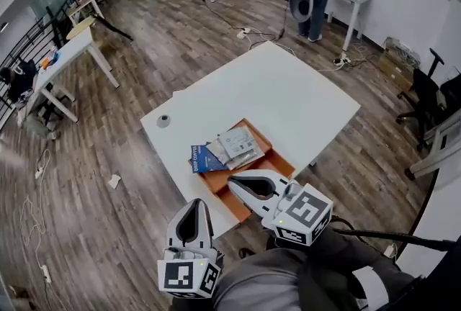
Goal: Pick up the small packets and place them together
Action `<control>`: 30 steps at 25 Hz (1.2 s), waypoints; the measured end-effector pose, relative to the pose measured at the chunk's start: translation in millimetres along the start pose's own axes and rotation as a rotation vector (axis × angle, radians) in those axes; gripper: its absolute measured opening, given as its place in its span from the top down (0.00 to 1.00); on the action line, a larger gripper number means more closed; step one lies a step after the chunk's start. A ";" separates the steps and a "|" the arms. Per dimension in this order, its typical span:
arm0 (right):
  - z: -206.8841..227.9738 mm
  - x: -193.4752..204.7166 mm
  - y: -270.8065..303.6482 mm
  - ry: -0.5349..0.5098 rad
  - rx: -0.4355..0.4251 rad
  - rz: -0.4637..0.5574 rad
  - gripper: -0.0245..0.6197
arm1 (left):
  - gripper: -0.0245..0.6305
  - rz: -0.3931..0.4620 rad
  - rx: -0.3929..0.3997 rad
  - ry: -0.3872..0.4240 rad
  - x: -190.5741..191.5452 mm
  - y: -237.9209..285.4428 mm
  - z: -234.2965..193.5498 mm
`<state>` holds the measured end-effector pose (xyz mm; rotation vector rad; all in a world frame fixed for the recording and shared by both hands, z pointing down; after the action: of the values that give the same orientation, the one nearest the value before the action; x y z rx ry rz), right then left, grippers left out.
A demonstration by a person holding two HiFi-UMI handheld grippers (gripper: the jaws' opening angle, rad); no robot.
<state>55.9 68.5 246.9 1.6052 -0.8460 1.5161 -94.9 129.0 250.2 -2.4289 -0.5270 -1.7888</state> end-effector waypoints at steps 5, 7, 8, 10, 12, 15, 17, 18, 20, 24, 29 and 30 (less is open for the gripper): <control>0.2 -1.6 2.4 -0.002 0.010 0.021 0.95 | 0.96 0.021 -0.016 0.003 -1.4 -1.1 -1.3; -1.9 -1.7 3.3 -0.008 0.003 0.018 0.95 | 0.96 0.023 -0.025 0.001 -1.3 -1.1 -1.5; -2.3 -1.7 4.0 -0.015 0.002 0.016 0.95 | 0.96 0.025 -0.026 0.003 -1.7 -0.1 -1.7; -1.7 -2.4 5.7 -0.028 0.002 0.015 0.95 | 0.96 0.034 -0.026 0.010 -4.3 3.3 -2.0; -0.9 -3.2 7.4 -0.043 0.002 0.013 0.95 | 0.96 0.042 -0.026 0.018 -6.6 6.1 -2.0; -1.1 -2.4 10.3 -0.072 0.001 0.003 0.95 | 0.96 0.042 -0.028 0.017 -5.9 8.7 -3.1; -2.1 -2.2 11.3 -0.081 -0.004 0.000 0.95 | 0.96 0.038 -0.028 0.011 -4.4 10.3 -3.9; -2.6 -2.4 11.6 -0.084 -0.007 0.001 0.95 | 0.96 0.035 -0.027 0.009 -3.8 11.0 -4.2; -3.0 -3.0 12.3 -0.088 -0.008 0.003 0.95 | 0.96 0.033 -0.027 0.005 -3.5 12.0 -4.9; -2.0 -2.1 13.5 -0.091 -0.008 -0.001 0.95 | 0.96 0.030 -0.028 0.000 -2.2 13.3 -6.2; -5.2 0.8 11.5 -0.098 -0.015 -0.008 0.95 | 0.96 0.024 -0.032 -0.006 1.9 10.6 -5.4; -5.7 1.3 10.8 -0.100 -0.016 -0.010 0.95 | 0.96 0.023 -0.033 -0.007 2.6 10.3 -5.0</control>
<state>43.8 68.1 249.1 1.6824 -0.9007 1.4289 -95.5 118.6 255.6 -2.4532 -0.4722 -1.7942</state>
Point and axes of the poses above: the fingertips, and each gripper's own axes: y forward along the fingers, z to its right, x out of its underside, the point moved 7 cm from there along -y, backward along the fingers, and after that the axes turned 10 degrees about -y, right-handed, at the moved point
